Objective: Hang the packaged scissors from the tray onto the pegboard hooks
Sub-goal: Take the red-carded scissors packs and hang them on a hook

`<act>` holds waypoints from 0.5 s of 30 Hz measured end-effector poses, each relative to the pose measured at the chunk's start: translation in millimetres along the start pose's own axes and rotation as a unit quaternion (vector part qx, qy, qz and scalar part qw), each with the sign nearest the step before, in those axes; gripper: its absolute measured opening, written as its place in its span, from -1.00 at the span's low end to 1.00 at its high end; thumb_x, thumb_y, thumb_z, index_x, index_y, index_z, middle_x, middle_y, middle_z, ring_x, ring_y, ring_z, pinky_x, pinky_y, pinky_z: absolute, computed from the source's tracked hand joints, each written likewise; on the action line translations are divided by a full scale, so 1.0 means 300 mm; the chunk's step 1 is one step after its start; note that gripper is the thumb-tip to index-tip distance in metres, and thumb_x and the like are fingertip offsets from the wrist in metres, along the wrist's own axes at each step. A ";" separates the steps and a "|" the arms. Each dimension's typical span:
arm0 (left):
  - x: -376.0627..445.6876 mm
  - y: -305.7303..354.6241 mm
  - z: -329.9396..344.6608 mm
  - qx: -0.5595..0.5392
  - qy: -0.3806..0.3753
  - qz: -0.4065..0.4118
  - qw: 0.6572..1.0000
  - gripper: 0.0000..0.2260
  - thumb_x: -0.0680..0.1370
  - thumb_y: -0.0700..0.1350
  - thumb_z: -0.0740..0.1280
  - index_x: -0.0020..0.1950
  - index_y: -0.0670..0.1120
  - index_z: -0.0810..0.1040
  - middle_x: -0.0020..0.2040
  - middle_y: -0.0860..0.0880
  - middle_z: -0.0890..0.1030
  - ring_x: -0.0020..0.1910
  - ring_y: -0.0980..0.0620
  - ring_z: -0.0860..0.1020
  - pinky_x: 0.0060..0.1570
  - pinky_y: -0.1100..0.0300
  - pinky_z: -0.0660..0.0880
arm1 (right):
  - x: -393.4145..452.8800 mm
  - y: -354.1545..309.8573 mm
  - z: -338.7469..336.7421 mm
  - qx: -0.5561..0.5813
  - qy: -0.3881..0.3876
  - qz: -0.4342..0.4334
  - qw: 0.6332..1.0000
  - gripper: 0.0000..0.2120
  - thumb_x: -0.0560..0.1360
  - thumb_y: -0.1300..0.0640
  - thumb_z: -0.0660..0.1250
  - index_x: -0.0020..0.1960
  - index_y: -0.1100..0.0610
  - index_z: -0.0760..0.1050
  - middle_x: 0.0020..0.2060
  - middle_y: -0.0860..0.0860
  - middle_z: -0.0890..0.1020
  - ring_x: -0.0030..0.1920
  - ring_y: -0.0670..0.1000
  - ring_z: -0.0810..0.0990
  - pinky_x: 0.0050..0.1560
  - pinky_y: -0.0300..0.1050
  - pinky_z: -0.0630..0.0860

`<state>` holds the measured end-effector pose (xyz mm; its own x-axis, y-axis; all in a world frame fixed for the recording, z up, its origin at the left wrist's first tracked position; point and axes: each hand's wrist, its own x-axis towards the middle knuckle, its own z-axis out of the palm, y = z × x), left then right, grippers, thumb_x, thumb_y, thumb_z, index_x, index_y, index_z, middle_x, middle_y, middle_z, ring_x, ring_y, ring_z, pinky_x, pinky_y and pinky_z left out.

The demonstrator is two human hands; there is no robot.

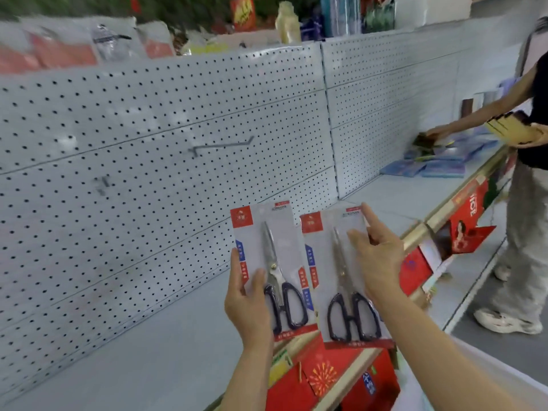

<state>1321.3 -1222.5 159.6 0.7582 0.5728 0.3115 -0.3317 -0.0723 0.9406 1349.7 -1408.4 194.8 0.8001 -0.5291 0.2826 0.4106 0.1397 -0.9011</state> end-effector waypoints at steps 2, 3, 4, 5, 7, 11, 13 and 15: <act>0.022 0.022 -0.075 -0.006 0.019 0.004 1.000 -0.48 0.55 -0.17 0.41 0.35 0.35 0.44 0.31 0.16 0.57 0.23 0.18 0.57 0.26 0.01 0.53 | -0.042 0.001 0.068 0.001 -0.008 0.007 1.000 -0.50 0.49 0.37 0.35 0.37 0.04 0.48 -0.07 -0.05 0.67 -0.41 -0.28 0.45 -0.28 -0.45 0.44; 0.029 0.035 -0.107 -0.008 0.030 0.006 0.999 -0.47 0.54 -0.17 0.41 0.31 0.41 0.43 0.30 0.14 0.58 0.24 0.16 0.57 0.26 0.01 0.53 | -0.059 0.000 0.098 0.002 -0.015 0.009 1.000 -0.51 0.49 0.36 0.35 0.36 0.02 0.49 -0.12 -0.06 0.66 -0.43 -0.24 0.42 -0.31 -0.44 0.42; 0.035 0.048 -0.136 -0.010 0.042 0.008 0.999 -0.46 0.54 -0.18 0.41 0.27 0.45 0.43 0.29 0.12 0.59 0.23 0.16 0.58 0.25 0.04 0.53 | -0.075 -0.003 0.127 0.003 -0.026 0.008 1.000 -0.51 0.49 0.35 0.35 0.36 0.00 0.49 -0.22 -0.08 0.61 -0.43 -0.17 0.38 -0.33 -0.42 0.39; 0.040 0.061 -0.163 -0.011 0.053 0.011 0.998 -0.45 0.55 -0.19 0.40 0.25 0.47 0.43 0.27 0.11 0.61 0.20 0.16 0.60 0.23 0.08 0.53 | -0.091 -0.007 0.154 0.007 -0.036 0.003 0.999 -0.51 0.49 0.34 0.35 0.36 -0.01 0.49 -0.32 -0.10 0.51 -0.41 -0.10 0.31 -0.35 -0.40 0.33; 0.050 0.090 -0.205 -0.010 0.074 0.019 0.997 -0.45 0.55 -0.20 0.40 0.23 0.48 0.43 0.20 0.10 0.64 0.10 0.18 0.63 0.14 0.16 0.55 | -0.115 -0.020 0.205 0.024 -0.063 -0.002 0.998 -0.51 0.50 0.34 0.34 0.35 -0.04 0.48 -0.46 -0.21 0.37 -0.34 -0.01 0.21 -0.33 -0.34 0.29; 0.080 0.143 -0.262 -0.023 0.116 0.029 0.993 -0.46 0.55 -0.21 0.40 0.25 0.43 0.43 0.05 0.19 0.66 -0.03 0.25 0.63 0.00 0.32 0.55 | -0.133 -0.070 0.302 0.044 -0.109 -0.003 0.993 -0.48 0.49 0.34 0.33 0.31 -0.15 0.47 -0.53 -0.22 0.30 -0.31 0.03 0.20 -0.34 -0.32 0.29; 0.087 0.173 -0.285 -0.026 0.142 0.039 0.989 -0.48 0.55 -0.20 0.40 0.32 0.36 0.44 0.12 0.14 0.67 0.02 0.27 0.63 -0.01 0.40 0.54 | -0.131 -0.095 0.345 0.054 -0.133 0.002 0.990 -0.47 0.48 0.33 0.34 0.31 -0.16 0.47 -0.47 -0.16 0.32 -0.30 0.03 0.21 -0.35 -0.36 0.31; 0.087 0.204 -0.300 -0.028 0.169 0.050 0.984 -0.50 0.55 -0.18 0.41 0.34 0.32 0.45 0.11 0.12 0.67 -0.02 0.28 0.63 -0.05 0.43 0.53 | -0.128 -0.123 0.375 0.053 -0.154 0.005 0.987 -0.48 0.48 0.32 0.34 0.32 -0.15 0.48 -0.37 0.00 0.28 -0.29 0.03 0.21 -0.35 -0.38 0.30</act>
<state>1270.2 -1138.6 213.2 0.4940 0.8044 0.3300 -0.4325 -0.1019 0.8959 1353.1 -1299.1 254.1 0.8926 -0.2506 0.3749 0.4323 0.2387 -0.8696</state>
